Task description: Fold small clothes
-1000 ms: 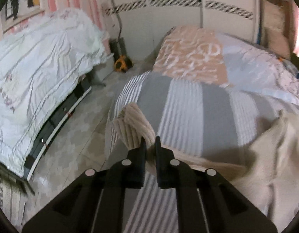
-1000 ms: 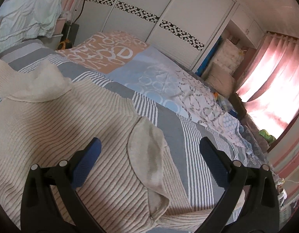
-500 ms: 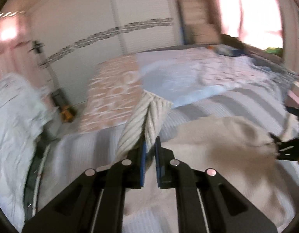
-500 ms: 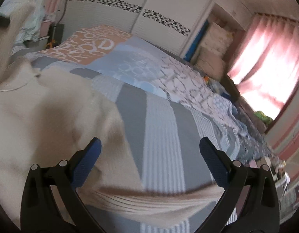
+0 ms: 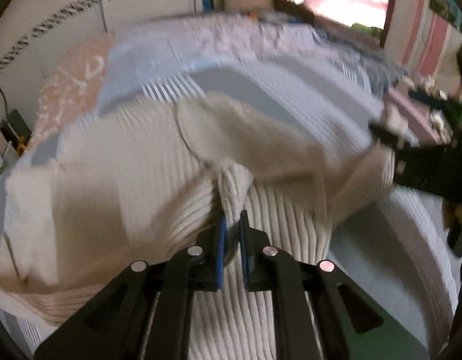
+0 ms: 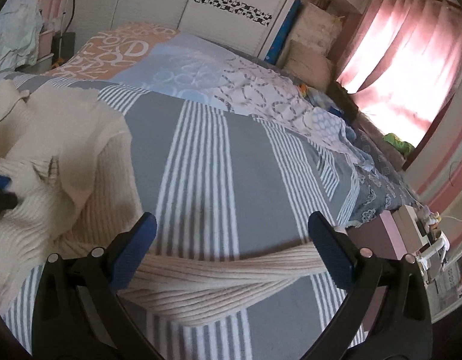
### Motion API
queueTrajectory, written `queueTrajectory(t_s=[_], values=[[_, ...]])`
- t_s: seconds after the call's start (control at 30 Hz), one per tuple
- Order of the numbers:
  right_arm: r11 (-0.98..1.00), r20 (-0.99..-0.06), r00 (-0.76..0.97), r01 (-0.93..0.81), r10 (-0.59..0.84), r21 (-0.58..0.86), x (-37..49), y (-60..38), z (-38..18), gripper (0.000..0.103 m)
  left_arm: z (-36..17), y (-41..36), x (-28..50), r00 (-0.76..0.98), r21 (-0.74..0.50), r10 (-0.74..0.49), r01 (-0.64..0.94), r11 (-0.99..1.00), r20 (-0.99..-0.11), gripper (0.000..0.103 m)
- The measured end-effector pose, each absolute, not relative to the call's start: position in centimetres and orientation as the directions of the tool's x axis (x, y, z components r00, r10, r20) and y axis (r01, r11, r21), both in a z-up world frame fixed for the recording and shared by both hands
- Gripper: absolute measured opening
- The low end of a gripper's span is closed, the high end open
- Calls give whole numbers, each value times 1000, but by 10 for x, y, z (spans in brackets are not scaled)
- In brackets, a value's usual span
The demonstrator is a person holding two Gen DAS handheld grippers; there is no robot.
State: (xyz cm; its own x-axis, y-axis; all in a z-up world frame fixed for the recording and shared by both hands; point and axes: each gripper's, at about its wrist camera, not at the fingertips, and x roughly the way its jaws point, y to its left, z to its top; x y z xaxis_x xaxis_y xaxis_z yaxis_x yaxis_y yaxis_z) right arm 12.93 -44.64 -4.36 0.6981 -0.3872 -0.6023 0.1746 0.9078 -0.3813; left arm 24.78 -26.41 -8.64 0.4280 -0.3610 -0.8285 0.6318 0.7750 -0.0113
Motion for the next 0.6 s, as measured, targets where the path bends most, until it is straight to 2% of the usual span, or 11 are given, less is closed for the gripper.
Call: queueTrajectory(t_s=[0.03, 0.1, 0.13, 0.17, 0.4, 0.5, 0.57, 0.6], values=[[910, -607, 698, 162, -380, -382, 131, -438, -43, 100, -89, -261, 244, 424, -9, -357, 634, 773, -832, 12], [915, -613, 705, 136, -358, -379, 134, -426, -40, 100, -83, -248, 230, 410, -21, -371, 647, 762, -833, 33], [918, -613, 712, 118, -344, -377, 134, -418, -38, 100, -78, -243, 226, 412, -21, -375, 650, 760, -830, 65], [921, -613, 717, 105, -332, -375, 135, -411, -36, 100, -68, -236, 221, 436, 2, -371, 650, 760, -820, 80], [957, -679, 715, -49, -166, -286, 150, -351, -28, 95, -17, -163, 212, 612, 238, -266, 616, 751, -745, 85], [970, -732, 673, -93, -106, -226, 164, -333, -39, 78, -11, -112, 241, 678, 311, -167, 524, 793, -716, 86], [980, -765, 641, -108, -59, -166, 176, -326, -47, 67, -14, -74, 269, 661, 289, -149, 506, 813, -736, 86], [985, -786, 618, -121, -21, -122, 183, -322, -53, 65, -18, -57, 285, 641, 269, -149, 506, 819, -753, 86]])
